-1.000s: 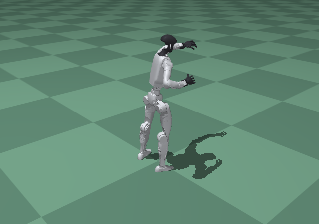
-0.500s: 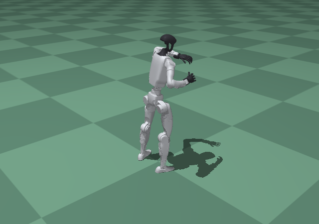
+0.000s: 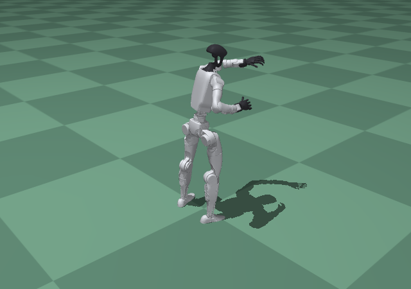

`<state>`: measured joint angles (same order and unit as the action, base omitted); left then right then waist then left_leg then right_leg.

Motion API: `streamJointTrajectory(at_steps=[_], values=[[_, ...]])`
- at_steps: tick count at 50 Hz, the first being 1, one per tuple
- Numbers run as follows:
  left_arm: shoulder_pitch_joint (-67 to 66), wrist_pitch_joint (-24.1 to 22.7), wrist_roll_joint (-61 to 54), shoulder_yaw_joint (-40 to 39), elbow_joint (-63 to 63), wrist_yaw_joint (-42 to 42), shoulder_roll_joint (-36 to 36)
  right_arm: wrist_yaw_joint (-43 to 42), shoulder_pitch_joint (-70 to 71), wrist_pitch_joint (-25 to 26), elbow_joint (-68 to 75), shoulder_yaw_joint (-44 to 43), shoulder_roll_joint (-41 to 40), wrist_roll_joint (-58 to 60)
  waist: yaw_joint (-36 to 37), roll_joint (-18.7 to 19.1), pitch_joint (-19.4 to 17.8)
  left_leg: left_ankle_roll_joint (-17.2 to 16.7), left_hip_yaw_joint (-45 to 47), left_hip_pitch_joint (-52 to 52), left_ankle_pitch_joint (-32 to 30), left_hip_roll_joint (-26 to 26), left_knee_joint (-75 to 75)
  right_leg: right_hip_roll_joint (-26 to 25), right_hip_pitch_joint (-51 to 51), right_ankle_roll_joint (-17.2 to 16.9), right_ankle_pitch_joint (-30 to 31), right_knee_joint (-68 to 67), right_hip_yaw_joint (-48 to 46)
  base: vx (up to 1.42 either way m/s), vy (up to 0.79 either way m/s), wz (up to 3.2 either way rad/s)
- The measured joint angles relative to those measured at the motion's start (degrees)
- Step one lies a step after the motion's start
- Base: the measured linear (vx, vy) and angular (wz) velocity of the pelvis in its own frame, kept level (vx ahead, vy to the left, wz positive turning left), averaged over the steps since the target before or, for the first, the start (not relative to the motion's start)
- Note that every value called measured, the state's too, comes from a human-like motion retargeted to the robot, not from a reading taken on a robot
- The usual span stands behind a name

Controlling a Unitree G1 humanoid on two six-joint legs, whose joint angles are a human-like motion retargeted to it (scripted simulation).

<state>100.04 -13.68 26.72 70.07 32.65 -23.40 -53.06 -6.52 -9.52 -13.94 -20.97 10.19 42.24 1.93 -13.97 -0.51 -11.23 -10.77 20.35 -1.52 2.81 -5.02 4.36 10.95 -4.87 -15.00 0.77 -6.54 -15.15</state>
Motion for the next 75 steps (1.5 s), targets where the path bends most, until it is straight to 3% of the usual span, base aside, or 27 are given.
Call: streamJointTrajectory(at_steps=[7, 12, 16, 22, 27, 31, 35, 40, 43, 45, 48, 50, 52, 57, 62, 67, 70, 75], values=[[-18.3, -2.8, 1.2, -8.6, -27.9, 1.4, -10.2, 1.1, 0.6, 0.2, -1.2, -0.1, -0.9, 0.9, 2.6, 0.1, 0.2, 0.6, 0.8, -0.5, 1.2, 0.3, -1.1, 0.4, 0.4, 0.0, -0.5, -0.3, 1.0, 0.01, 0.0, -0.07], [-30.5, -5.3, -0.2, -11.2, -33.8, 4.1, -20.4, 1.4, -1.3, -0.2, -2.1, -2.2, -2.0, 0.3, 5.5, 0.7, 0.8, 0.9, 2.3, -0.7, 1.8, -0.1, -1.8, -0.2, 0.2, 0.0, -0.1, 0.4, 2.4, 0.04, -0.03, -0.27], [-35.8, -5.3, 0.0, -13.5, -26.5, 6.0, -25.9, 1.2, -2.5, -0.5, -2.5, -4.0, -2.1, -0.3, 6.6, 1.8, 1.0, 1.0, 3.3, -0.8, 1.8, -0.2, -1.8, -0.5, 0.0, 0.0, 0.1, 0.9, 3.2, 0.02, -0.01, -0.21], [-32.2, -2.6, 2.0, -11.3, -3.0, 6.4, -27.8, -0.1, -1.0, -0.9, -2.3, -4.3, 0.7, -0.2, 4.3, 4.1, 0.9, 1.0, 3.9, -0.9, 1.4, -0.1, -1.4, -0.6, -0.3, 0.0, 0.5, 1.2, 3.7, 0.0, 0.0, 0.0], [-17.8, -0.4, 0.4, 0.8, 19.0, 3.8, -22.1, -2.5, 1.9, -1.3, -1.4, -3.2, 3.0, 0.2, 0.7, 5.1, 0.2, 0.8, 3.4, -0.8, 0.9, 0.1, -0.7, -0.6, -0.3, 0.0, 0.8, 1.5, 3.2, 0.0, 0.0, 0.0], [-6.3, 0.1, -0.6, 9.6, 25.1, 2.7, -15.3, -3.5, 2.2, -1.2, -0.9, -3.2, 2.6, 0.5, -1.3, 4.5, 0.0, 0.6, 2.3, -0.6, 0.6, 0.3, -0.3, -0.2, -0.1, 0.0, 0.8, 1.5, 2.2, -0.01, 0.03, 0.19], [-0.7, -0.2, 1.2, 10.1, 15.9, 2.3, -9.9, -3.1, 0.9, -0.4, -0.2, -4.3, 2.0, 0.1, -2.4, 4.3, -0.3, 0.3, 0.5, -0.4, 0.5, 0.9, 0.0, 0.7, 0.3, 0.0, 0.3, 0.8, 0.6, 0.01, 0.06, 0.41], [2.0, -1.6, 1.1, 9.9, -9.0, 4.9, -7.5, -0.5, -1.3, 1.0, 0.1, -4.8, -1.5, -0.4, -1.6, 2.0, -0.3, 0.1, -1.4, -0.3, 0.8, 1.6, -0.3, 2.0, 1.0, 0.1, -0.6, -0.6, -1.1, 0.03, 0.04, 0.36], [-1.6, -2.9, 0.4, 7.6, -24.2, 5.9, -9.4, 0.4, -2.2, 1.4, -0.3, -4.9, -2.2, -0.6, -0.1, 1.6, -0.2, 0.2, -1.8, -0.3, 1.1, 1.5, -0.7, 2.1, 1.1, 0.3, -0.9, -1.2, -1.4, 0.01, 0.0, 0.06], [-6.5, -4.9, -6.1, 5.5, -32.9, 6.9, -11.5, 0.3, -2.4, 1.5, -0.7, -4.7, -2.5, -1.7, 1.1, 1.5, -0.3, 0.4, -1.7, -0.4, 1.4, 1.5, -1.0, 2.1, 1.2, 0.5, -1.1, -1.4, -1.3, 0.0, 0.0, 0.0], [-10.7, -5.4, -0.5, 6.6, -39.6, 4.4, -17.6, 0.0, -2.9, 0.6, -1.7, -4.8, -2.2, -1.9, 2.7, 1.5, 0.0, 0.8, -1.2, -0.4, 1.7, 1.5, -1.4, 2.1, 1.1, 0.4, -1.2, -1.6, -0.8, 0.0, 0.0, 0.0], [-17.2, -8.2, -10.1, 5.3, -40.9, 5.7, -20.7, -0.5, -2.5, 0.1, -2.0, -4.6, -2.6, -3.8, 3.7, 1.3, -0.2, 1.1, -0.8, -0.7, 2.0, 1.5, -1.8, 2.1, 1.1, 0.4, -1.1, -1.7, -0.2, 0.03, -0.02, -0.22], [-18.6, -7.3, -0.5, 6.4, -37.8, 3.8, -25.3, -0.8, -2.5, -0.8, -2.4, -4.9, -1.9, -3.4, 4.1, 1.7, -0.1, 1.3, -0.2, -0.7, 2.1, 1.5, -2.0, 2.1, 0.9, 0.3, -1.1, -1.7, 0.3, 0.03, -0.01, -0.23], [-22.8, -7.2, 2.4, 6.8, -20.8, 6.2, -30.2, -1.1, -2.3, -2.1, -2.7, -5.1, -2.2, -3.9, 4.1, 1.4, 0.1, 1.6, 1.2, -0.4, 2.9, 1.3, -3.5, 2.1, 0.4, 0.0, -1.2, -1.9, 1.5, 0.01, -0.01, -0.18], [-20.1, -3.7, 5.5, 6.6, 2.1, 5.9, -28.9, -1.8, -1.3, -1.9, -2.0, -5.2, -0.1, -2.4, 2.0, 2.5, 0.0, 1.6, 1.9, -0.9, 2.2, 1.1, -2.2, 1.4, 0.1, 0.0, -0.7, -1.1, 2.3, -0.01, -0.01, -0.12], [-10.3, -0.4, 5.0, 9.9, 20.0, 2.9, -22.7, -2.8, -0.8, -1.9, -1.3, -4.8, 2.4, -1.0, -0.8, 3.6, 0.0, 1.1, 2.0, -0.8, 1.3, 0.8, -0.9, 0.7, -0.1, 0.0, 0.0, -0.1, 2.1, 0.0, 0.0, 0.0], [-4.2, 0.0, 4.9, 10.1, 23.2, 1.3, -18.0, -3.2, -0.9, -1.9, -1.0, -5.0, 3.6, -0.7, -2.1, 4.4, 0.0, 0.7, 1.6, -0.5, 0.8, 0.7, -0.2, 0.4, -0.2, 0.0, 0.3, 0.6, 1.5, 0.0, 0.0, 0.0], [4.4, -1.1, 5.0, 10.1, 12.6, -0.5, -11.5, -2.8, -2.3, -1.4, -0.7, -5.8, 3.3, -1.4, -3.1, 4.6, 0.2, 0.0, 0.6, 0.0, 0.1, 0.9, 0.6, 0.5, 0.0, 0.0, 0.7, 1.4, 0.3, -0.01, 0.02, 0.16]])
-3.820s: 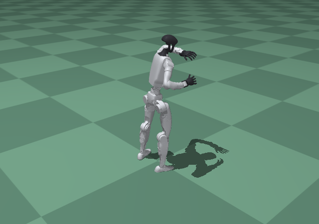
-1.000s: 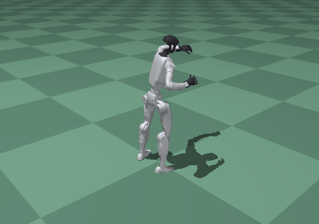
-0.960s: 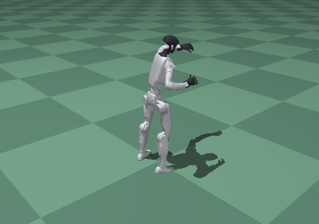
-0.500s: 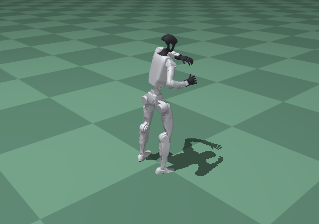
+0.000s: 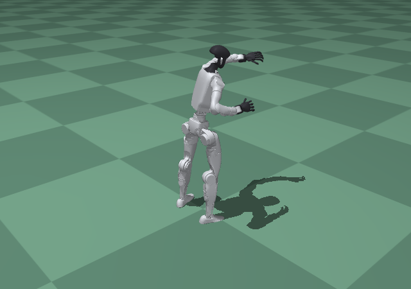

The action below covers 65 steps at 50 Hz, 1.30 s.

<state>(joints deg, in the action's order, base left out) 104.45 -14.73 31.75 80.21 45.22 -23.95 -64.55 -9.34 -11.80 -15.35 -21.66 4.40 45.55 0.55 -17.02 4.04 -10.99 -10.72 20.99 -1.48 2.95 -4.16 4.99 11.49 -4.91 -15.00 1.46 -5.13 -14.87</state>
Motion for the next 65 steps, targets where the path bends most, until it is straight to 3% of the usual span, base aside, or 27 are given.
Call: streamJointTrajectory(at_steps=[7, 11, 15, 20, 24, 30, 34, 37, 42, 47, 53, 58, 65], values=[[3.2, -1.2, -2.6, -0.1, -31.6, -0.6, 2.0, 1.6, 0.1, 1.5, 0.3, 1.0, -4.1, -0.1, 1.2, -2.4, -0.3, -0.2, -0.7, 0.0, 0.1, 0.5, 0.0, 0.7, 0.3, 0.0, -0.4, -0.4, -0.6, 0.0, 0.01, 0.05], [-2.7, -2.9, -4.0, -0.9, -46.5, -0.8, -1.7, 1.7, 0.1, 1.7, -0.2, 1.6, -5.1, 0.1, 3.2, -2.8, -0.2, 0.2, -0.1, -0.3, 0.7, 0.5, -0.7, 0.8, 0.3, 0.0, -0.6, -0.9, 0.2, 0.01, 0.0, -0.05], [-11.8, -4.4, -5.3, -1.4, -52.6, -0.4, -9.1, 1.4, 0.2, 1.2, -0.8, 1.7, -5.5, -0.4, 5.6, -2.7, -0.2, 0.7, 1.2, -0.5, 1.4, 0.2, -1.8, 0.5, 0.0, 0.0, -0.6, -1.1, 1.6, 0.02, -0.03, -0.31], [-23.8, -4.9, -7.9, -4.4, -41.8, 4.3, -17.3, 1.8, 0.1, 0.5, -1.2, 1.6, -5.9, -0.9, 7.7, -2.8, -0.2, 1.1, 3.3, -0.7, 2.1, -0.5, -3.2, -0.3, -0.3, 0.0, -0.2, -0.6, 3.7, 0.01, -0.05, -0.41], [-30.7, -4.7, -10.3, -11.3, -21.7, 9.1, -18.5, 2.8, 0.7, 0.2, -0.9, 1.7, -4.7, -0.4, 7.4, -2.3, -0.2, 1.1, 4.8, -0.8, 2.3, -1.2, -4.0, -1.3, -0.5, 0.0, 0.2, 0.0, 4.9, 0.0, -0.05, -0.36], [-28.6, -1.3, -13.8, -15.9, 9.6, 8.1, -15.3, 2.0, 1.8, -0.4, -0.5, 2.1, -1.7, 1.6, 4.0, -1.1, 0.1, 0.9, 5.9, -0.9, 2.0, -2.0, -3.8, -2.4, -0.7, 0.0, 0.9, 1.0, 5.7, 0.0, -0.02, -0.12], [-20.6, -0.5, -17.5, -12.8, 19.2, 8.1, -11.3, 1.0, 2.1, 0.0, -0.2, 2.1, -0.5, 2.2, 1.5, -0.6, 0.3, 0.7, 5.7, -0.8, 1.6, -2.2, -3.1, -2.8, -0.7, 0.0, 1.3, 1.4, 5.2, 0.0, 0.0, 0.0], [-13.3, -0.9, -20.9, -8.7, 16.9, 9.4, -8.4, 1.0, 1.9, 1.0, 0.4, 1.7, -1.0, 1.8, 0.5, -0.9, 0.4, 0.6, 5.1, -0.7, 1.2, -2.2, -2.4, -2.8, -0.7, 0.0, 1.4, 1.5, 4.5, -0.01, 0.01, 0.14], [-5.6, -0.4, -27.3, -7.2, 0.3, 11.1, -4.1, 1.9, 1.8, 3.4, 1.2, 1.0, -3.5, 0.8, 0.4, -2.4, 0.0, 0.6, 3.8, -0.6, 0.8, -1.9, -1.4, -2.5, -0.6, 0.0, 1.2, 1.2, 3.2, -0.01, 0.02, 0.25], [-9.3, -1.5, -29.1, -10.4, -22.8, 8.9, -3.6, 1.9, 1.7, 4.4, 1.2, 0.9, -4.9, 0.1, 1.8, -2.9, -0.3, 0.8, 2.9, -0.6, 0.8, -1.6, -1.0, -2.0, -0.4, 0.0, 0.9, 0.5, 2.4, 0.0, 0.01, 0.13], [-19.1, -4.9, -24.0, -10.2, -43.4, 8.3, -10.2, 2.2, 1.5, 3.2, 0.5, 1.0, -5.0, -0.4, 4.5, -2.7, -0.5, 1.2, 3.2, -0.7, 1.5, -1.4, -1.8, -1.6, -0.5, 0.0, 0.7, 0.1, 3.0, 0.0, 0.0, 0.0], [-25.2, -6.7, -16.4, -7.5, -42.0, 11.2, -17.9, 3.2, 1.1, 1.6, -0.1, 0.9, -4.7, -0.8, 6.1, -2.0, -0.7, 1.3, 4.5, -0.7, 2.0, -1.7, -2.8, -2.0, -0.7, 0.0, 0.9, 0.3, 4.3, 0.01, -0.02, -0.23], [-24.1, -4.6, -4.6, -4.1, -16.1, 16.2, -21.2, 4.8, 1.3, 0.8, -0.4, 1.1, -2.5, 0.1, 4.6, 0.0, -1.1, 1.0, 5.8, -0.6, 1.8, -2.2, -3.1, -2.7, -1.2, 0.0, 1.3, 0.8, 5.3, 0.0, -0.02, -0.1]])
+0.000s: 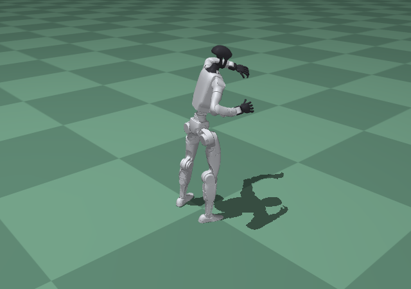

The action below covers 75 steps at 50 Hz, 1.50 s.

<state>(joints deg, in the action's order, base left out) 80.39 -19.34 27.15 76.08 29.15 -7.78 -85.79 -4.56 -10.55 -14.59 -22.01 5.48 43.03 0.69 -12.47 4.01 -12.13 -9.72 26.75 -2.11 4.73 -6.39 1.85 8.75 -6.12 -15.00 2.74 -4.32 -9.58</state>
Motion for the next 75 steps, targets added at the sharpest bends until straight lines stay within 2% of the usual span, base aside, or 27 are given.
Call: streamJointTrajectory(at_steps=[5, 10, 14, 18, 19, 20, 21, 22, 25, 28, 32, 37, 40, 43, 47, 50, 56, 60, 64, 69, 75], values=[[7.5, 3.0, 3.8, 4.1, 22.0, -2.3, 4.4, -1.1, 0.6, -0.6, 0.2, 0.1, 2.8, 1.1, -3.2, 1.9, -0.6, -0.2, -0.5, 0.3, -0.9, 0.0, 1.0, -0.2, -0.3, 0.0, 0.2, 0.3, -0.5, 0.0, 0.0, 0.0], [12.5, 3.9, 6.8, 4.1, 29.6, -5.9, 11.0, -2.7, 0.2, -0.8, 0.7, -0.7, 6.1, 1.7, -5.9, 4.6, -1.0, -0.7, -1.7, 0.9, -2.1, 0.0, 2.5, -0.3, -0.6, 0.0, 0.4, 0.6, -2.0, -0.04, -0.01, 0.24], [17.4, 2.8, 9.8, 4.1, 19.9, -8.9, 15.2, -3.1, -0.6, -0.5, 1.2, -1.5, 6.7, 1.4, -6.1, 5.7, -0.8, -1.2, -2.7, 1.6, -2.8, -0.1, 3.1, -0.4, -0.9, 0.0, 0.6, 1.0, -3.1, -0.03, -0.01, 0.22], [21.2, 1.5, 9.7, 4.1, 1.1, -10.4, 17.1, -2.4, -0.7, -0.1, 1.4, -1.9, 5.1, 1.0, -4.8, 4.9, -0.9, -1.7, -2.9, 2.2, -2.9, -0.2, 3.1, -0.5, -1.1, 0.0, 0.7, 1.1, -3.5, 0.0, 0.0, 0.0], [20.5, -0.1, -2.7, 4.1, -5.0, -8.2, 17.8, -2.4, 0.0, 0.7, 1.4, -1.1, 3.4, 0.0, -4.3, 3.7, -1.1, -1.6, -2.8, 2.0, -2.9, -0.1, 3.1, -0.4, -1.0, 0.0, 0.8, 1.1, -3.4, 0.0, 0.0, 0.0], [19.3, -2.3, -21.0, 4.1, -11.5, -4.7, 18.9, -2.4, 1.0, 1.8, 1.4, 0.1, 1.1, -1.5, -3.7, 1.9, -1.3, -1.4, -2.7, 1.7, -2.7, 0.1, 3.1, -0.2, -0.8, 0.0, 0.8, 1.2, -3.2, 0.0, 0.0, 0.0], [19.6, -1.2, -4.5, 4.1, -15.7, -9.5, 16.5, -2.6, 0.4, 0.6, 1.1, -0.8, 2.7, -0.5, -3.5, 3.3, -1.3, -1.6, -2.5, 1.9, -2.8, -0.1, 3.1, -0.5, -1.1, 0.0, 0.8, 1.2, -3.0, 0.0, -0.02, -0.18], [19.3, -0.9, 6.3, 4.1, -19.9, -13.1, 14.7, -2.8, 0.0, -0.3, 0.8, -1.4, 3.7, 0.0, -3.2, 4.3, -1.3, -1.7, -2.2, 1.9, -2.8, -0.3, 3.1, -0.7, -1.2, 0.0, 0.8, 1.2, -2.8, 0.01, -0.02, -0.24], [13.6, -3.9, 4.2, 4.1, -30.8, -15.8, 11.0, -3.8, -0.2, -1.0, 0.4, -1.2, 3.2, -0.9, -1.8, 4.4, -1.4, -1.6, -1.1, 1.4, -2.7, -0.2, 3.1, -0.8, -1.3, 0.0, 0.9, 1.3, -1.7, 0.01, -0.02, -0.32], [6.6, -5.3, 3.7, 4.1, -34.0, -15.3, 6.1, -4.4, -0.6, -1.3, 0.3, -1.3, 2.5, -1.4, -0.5, 4.4, -1.6, -1.3, 0.1, 1.0, -2.4, -0.2, 2.7, -0.9, -1.3, 0.0, 1.1, 1.5, -0.4, 0.0, -0.02, -0.39], [-0.4, -4.4, 3.9, 4.1, -26.1, -10.8, 1.1, -3.6, -0.5, -0.8, 1.0, -1.0, 1.0, -0.5, 0.7, 3.2, -2.0, -1.0, 1.5, 0.9, -1.5, -0.4, 0.8, -1.1, -1.2, 0.0, 1.2, 1.8, 1.2, 0.0, -0.03, -0.34], [-1.0, -1.3, 7.5, 4.1, -5.0, -7.3, 0.9, -2.5, -0.4, -0.3, 1.6, -1.0, 0.3, 1.9, 0.4, 1.5, -2.2, -0.8, 2.4, 1.1, -0.9, -0.7, -0.8, -1.2, -1.1, 0.0, 1.4, 2.2, 2.0, -0.01, -0.01, -0.1], [1.3, 1.6, 7.9, 4.1, 10.0, -7.6, 3.6, -2.7, 0.3, -0.1, 1.8, -0.6, 1.6, 3.1, -1.0, 1.2, -2.2, -0.7, 2.3, 1.2, -1.1, -0.8, -0.8, -1.2, -1.1, 0.0, 1.5, 2.3, 1.9, 0.0, 0.0, 0.0], [5.1, 4.0, 2.2, 4.1, 23.9, -7.3, 8.4, -3.2, 1.3, 0.2, 1.9, 0.0, 2.8, 4.3, -2.8, 0.8, -2.1, -0.7, 1.8, 1.2, -1.5, -0.9, -0.2, -1.4, -1.1, 0.0, 1.5, 2.2, 1.3, 0.0, 0.0, 0.0], [11.8, 5.9, -5.0, 4.1, 31.9, -6.9, 14.7, -3.9, 1.8, 1.1, 1.9, 0.6, 3.4, 4.9, -4.7, 0.4, -1.5, -0.9, 0.7, 1.3, -2.2, -0.9, 0.9, -1.5, -1.0, 0.0, 1.5, 2.1, 0.1, -0.02, 0.0, 0.25], [16.3, 5.7, -4.7, 4.1, 27.5, -8.3, 17.9, -4.1, 1.5, 1.7, 2.0, 0.2, 4.1, 4.0, -5.6, 1.0, -1.2, -1.0, -0.5, 1.5, -2.7, -0.9, 1.8, -1.4, -1.0, 0.0, 1.4, 1.9, -1.1, 0.0, 0.02, 0.37], [21.1, 3.2, 2.1, 4.1, -1.7, -11.7, 19.1, -3.7, 0.0, 1.9, 2.3, -1.1, 3.8, 1.2, -5.1, 2.0, -0.8, -1.1, -2.6, 1.6, -3.0, -0.4, 2.7, -0.5, -0.8, 0.0, 0.6, 0.5, -3.0, 0.02, 0.03, 0.34], [19.5, 1.1, 1.5, 4.1, -20.9, -12.2, 17.9, -3.5, 0.0, 2.1, 2.1, -0.5, 3.0, 0.6, -3.6, 2.0, -0.6, -0.8, -3.2, 1.5, -2.5, 0.2, 2.2, 0.4, -0.7, 0.0, -0.1, -0.7, -3.1, 0.01, 0.01, 0.05], [13.2, -0.8, -2.8, 4.1, -32.3, -10.4, 13.5, -3.2, 0.7, 2.2, 1.4, 0.5, 2.4, -0.1, -1.9, 2.0, -0.7, -0.3, -2.9, 1.2, -1.8, 0.7, 1.2, 1.1, -0.5, 0.0, -0.6, -1.4, -2.4, 0.0, 0.0, 0.0], [3.5, -2.5, -3.8, 4.1, -32.2, -7.9, 5.1, -3.1, 0.9, 1.2, 0.7, 1.0, 1.8, -1.1, -0.1, 2.2, -0.8, -0.1, -1.7, 1.1, -1.1, 0.7, -0.2, 1.2, -0.5, 0.0, -0.5, -1.1, -1.0, 0.01, -0.02, -0.23], [-0.1, -2.2, 2.1, 4.1, -13.6, -4.3, 0.0, -1.9, 0.5, 0.3, 1.1, 1.3, 2.2, -0.5, 0.2, 2.2, -0.7, -0.3, -0.6, 1.3, -1.2, 0.0, -0.8, 0.2, -0.5, 0.0, 0.1, 0.2, -0.2, -0.02, -0.05, -0.16]])
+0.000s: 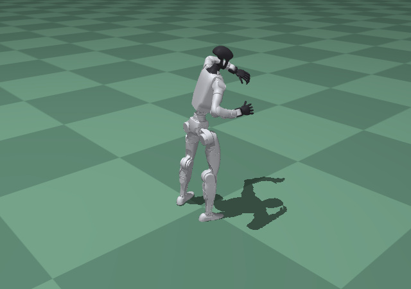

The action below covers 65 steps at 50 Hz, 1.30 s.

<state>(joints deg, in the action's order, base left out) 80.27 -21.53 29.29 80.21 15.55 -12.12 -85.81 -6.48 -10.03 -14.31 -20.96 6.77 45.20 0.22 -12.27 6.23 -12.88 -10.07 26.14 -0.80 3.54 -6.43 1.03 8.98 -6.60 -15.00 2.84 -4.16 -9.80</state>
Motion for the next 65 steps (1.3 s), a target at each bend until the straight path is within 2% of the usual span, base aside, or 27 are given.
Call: streamJointTrajectory(at_steps=[4, 8, 12, 16, 22, 27, 31, 35, 39, 45, 49, 53, 58, 60, 62, 65], values=[[4.2, 2.3, 3.3, 0.0, 18.1, -0.6, 2.7, 0.3, 0.0, -0.4, 0.2, 0.2, 2.3, 0.6, -1.7, 0.4, 0.1, -0.2, -0.5, 0.3, -0.7, -0.4, 0.7, -0.5, -0.1, 0.0, 0.2, 0.3, -0.7, -0.01, -0.01, 0.05], [11.6, 4.7, 3.0, 0.0, 33.4, -2.6, 9.2, 0.3, -0.1, -0.8, 0.0, 0.1, 4.8, 0.9, -3.9, 0.9, 0.4, -0.7, -1.8, 0.7, -1.7, -0.6, 2.2, -0.8, -0.3, 0.0, 0.2, 0.3, -2.3, -0.03, -0.03, 0.31], [19.1, 5.0, 1.5, 0.0, 36.2, -4.5, 16.1, 0.2, -0.6, -0.7, 0.0, -0.8, 6.3, 0.8, -5.7, 1.6, 0.8, -1.3, -3.6, 1.2, -2.9, -0.8, 3.9, -1.2, -0.5, 0.0, 0.2, 0.4, -4.4, -0.03, -0.02, 0.42], [24.7, 3.7, -0.5, 0.0, 24.6, -5.8, 20.9, 0.3, -1.0, 0.0, 0.5, -1.5, 5.2, 0.5, -6.4, 1.4, 1.1, -1.9, -5.1, 2.2, -3.0, -1.1, 4.0, -1.3, -0.5, 0.0, 0.2, 0.5, -6.1, -0.01, -0.01, 0.37], [26.6, 2.5, -5.0, 0.0, -5.1, -7.4, 22.5, 0.3, 0.1, 1.2, 1.1, -0.8, 0.9, 0.6, -5.4, -0.5, 0.8, -2.0, -5.9, 2.2, -2.7, -1.0, 4.0, -1.0, -0.2, 0.0, -0.2, -0.1, -6.7, 0.0, 0.0, 0.12], [19.4, 0.7, -6.4, 0.0, -25.0, -9.2, 17.1, -0.1, 0.9, 1.2, 0.6, 0.4, -0.9, 0.5, -2.9, -1.3, 0.5, -1.2, -4.5, 0.8, -2.1, -0.9, 4.0, -0.9, -0.1, 0.0, -0.5, -0.7, -5.0, 0.02, -0.01, -0.24], [9.6, -0.9, -6.3, 0.0, -29.0, -9.8, 9.3, -0.3, 0.3, 0.2, -0.2, 0.4, -1.9, -0.2, -0.3, -1.6, 0.4, -0.7, -2.5, 0.0, -1.6, -1.2, 3.4, -1.5, -0.1, 0.0, -0.3, -0.4, -3.0, 0.02, -0.04, -0.47], [1.0, -1.1, -5.2, -1.4, -20.5, -8.3, 2.8, -0.2, -0.8, -0.7, -0.4, -0.1, -3.2, -0.6, 1.7, -2.1, 0.1, -0.5, -0.6, -0.1, -0.9, -1.9, 1.9, -2.4, -0.2, 0.0, 0.2, 0.3, -1.3, 0.01, -0.06, -0.44], [-2.5, 0.5, -2.0, -3.8, -3.0, -3.6, 1.0, 0.9, -1.4, -0.5, 0.1, -0.4, -2.1, 0.3, 1.7, -1.5, 0.0, -0.5, 0.4, 0.0, -0.9, -2.4, 1.6, -3.1, -0.3, 0.0, 0.7, 1.2, -0.6, -0.01, -0.04, -0.2], [2.6, 3.7, 2.2, -1.2, 24.5, 0.3, 4.9, 1.7, -0.3, -0.5, 0.0, 0.1, 2.2, 1.6, -1.7, 0.4, 0.1, -0.8, 0.2, 0.3, -2.0, -2.6, 2.9, -3.7, -0.7, 0.0, 1.2, 1.9, -1.1, 0.0, 0.0, 0.0], [9.0, 3.9, 2.1, 0.0, 30.5, -1.0, 9.3, 0.7, 0.2, -0.8, -0.2, -0.5, 3.6, 1.6, -3.9, 1.4, 0.1, -1.1, -0.6, 0.9, -2.8, -2.8, 4.0, -3.9, -1.2, 0.0, 1.5, 2.1, -2.2, -0.02, 0.0, 0.14], [15.3, 3.2, 2.0, 0.0, 23.5, -3.6, 13.3, 0.0, -0.2, -0.4, 0.4, -1.8, 3.6, 1.8, -5.0, 1.9, 0.4, -1.4, -1.6, 1.9, -3.0, -3.2, 4.0, -4.2, -1.5, 0.0, 1.8, 2.4, -3.3, -0.02, 0.0, 0.21], [21.7, 2.8, 0.7, 0.0, 4.8, -6.0, 17.4, 0.4, -0.6, 0.6, 1.1, -2.7, 1.7, 2.3, -4.4, 0.9, 0.4, -1.5, -2.6, 2.6, -3.1, -3.3, 4.0, -4.2, -1.6, 0.0, 1.9, 2.3, -4.2, -0.01, 0.0, 0.11], [21.8, 1.4, -6.6, 0.0, -3.8, -6.4, 18.7, 0.2, -0.3, 1.1, 1.0, -2.0, 0.2, 1.7, -3.8, -0.3, 0.4, -1.4, -2.8, 2.4, -3.0, -3.1, 4.0, -3.9, -1.4, 0.0, 1.8, 2.2, -4.3, 0.0, 0.0, 0.0], [21.7, 1.9, -1.0, 0.0, -11.3, -9.3, 17.7, 0.1, -0.4, 0.7, 0.7, -1.7, 0.0, 2.0, -3.2, -0.5, 0.4, -1.3, -2.7, 2.2, -2.9, -2.9, 4.0, -3.7, -1.4, 0.0, 1.6, 1.9, -4.1, 0.0, 0.0, 0.0], [18.0, 0.7, -2.2, 0.0, -20.7, -10.7, 15.7, 0.1, -0.4, 0.6, 0.2, -0.8, -1.0, 1.6, -1.9, -1.3, 0.4, -0.9, -2.4, 1.6, -2.6, -2.4, 4.0, -3.2, -1.1, 0.0, 1.2, 1.5, -3.5, 0.0, 0.0, 0.0]])
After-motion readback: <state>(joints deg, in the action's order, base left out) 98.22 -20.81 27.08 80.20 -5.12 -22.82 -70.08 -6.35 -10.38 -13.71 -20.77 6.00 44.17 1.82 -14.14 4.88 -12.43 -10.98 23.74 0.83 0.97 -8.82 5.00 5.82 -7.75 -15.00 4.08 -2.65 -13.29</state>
